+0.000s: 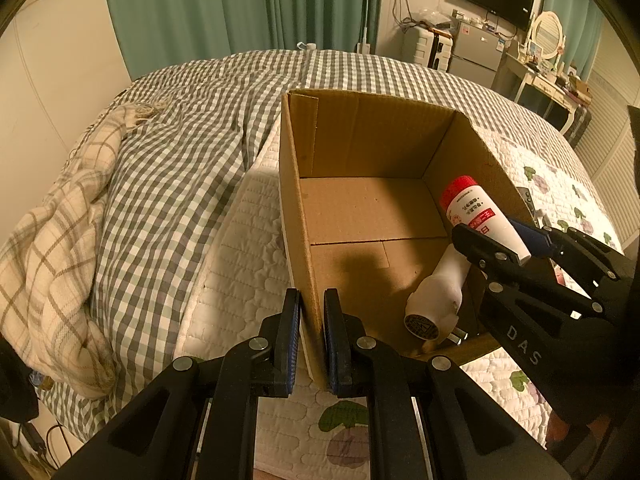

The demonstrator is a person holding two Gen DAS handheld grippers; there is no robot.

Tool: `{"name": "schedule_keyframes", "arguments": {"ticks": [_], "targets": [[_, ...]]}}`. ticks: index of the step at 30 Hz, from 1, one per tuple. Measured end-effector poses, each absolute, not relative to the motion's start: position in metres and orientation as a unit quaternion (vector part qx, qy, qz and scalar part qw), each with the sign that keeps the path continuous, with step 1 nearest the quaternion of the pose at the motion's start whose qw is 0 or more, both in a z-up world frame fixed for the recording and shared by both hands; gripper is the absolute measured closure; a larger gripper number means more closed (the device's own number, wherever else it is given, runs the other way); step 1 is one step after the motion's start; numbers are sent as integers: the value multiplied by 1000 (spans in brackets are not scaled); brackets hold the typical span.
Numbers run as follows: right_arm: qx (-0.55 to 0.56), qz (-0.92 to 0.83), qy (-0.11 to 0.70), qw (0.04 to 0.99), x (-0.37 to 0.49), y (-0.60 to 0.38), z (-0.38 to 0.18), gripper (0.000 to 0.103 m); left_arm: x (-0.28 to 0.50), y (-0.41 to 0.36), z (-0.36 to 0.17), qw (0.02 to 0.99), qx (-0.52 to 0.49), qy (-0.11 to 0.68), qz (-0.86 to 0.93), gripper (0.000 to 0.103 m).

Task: Organize rigid objects
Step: 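Carry the pill bottle with the right tool into the box and release, then grasp the pink rose-printed card case with the right tool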

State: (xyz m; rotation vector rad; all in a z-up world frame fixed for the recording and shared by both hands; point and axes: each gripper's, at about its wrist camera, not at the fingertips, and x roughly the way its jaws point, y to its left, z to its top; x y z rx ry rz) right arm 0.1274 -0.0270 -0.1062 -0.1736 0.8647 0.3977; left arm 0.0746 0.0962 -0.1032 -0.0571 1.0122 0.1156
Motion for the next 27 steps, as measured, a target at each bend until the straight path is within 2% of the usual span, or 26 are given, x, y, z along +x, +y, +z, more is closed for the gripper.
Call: {"name": "schedule_keyframes", "arguments": {"ticks": [3,4,5,7,11,17,27], "targets": [[-83,213,416,880,124,-26,-103,64,75,96,-104,873,-27,484,56,92],[-86,223,411,880,121,-25,-99,52,75,97,-105,871,-28,487,54,92],[-87,227,401,883,116,-26,-94,33,75,96,-105,872,-27,486,56,92],[-90,225,378,894,108,-32,-81,22,75,96,-104,872,-25,485,55,92],[-89,217,360,903,102,-58,-55,21,76,95,-103,872,-25,485,57,92],[-95,154,342,922,103,-124,-31,14,76,93,-102,872,-23,485,59,92],[-117,57,388,912,106,-217,-67,13,75,90,-102,872,-21,485,66,92]]}}
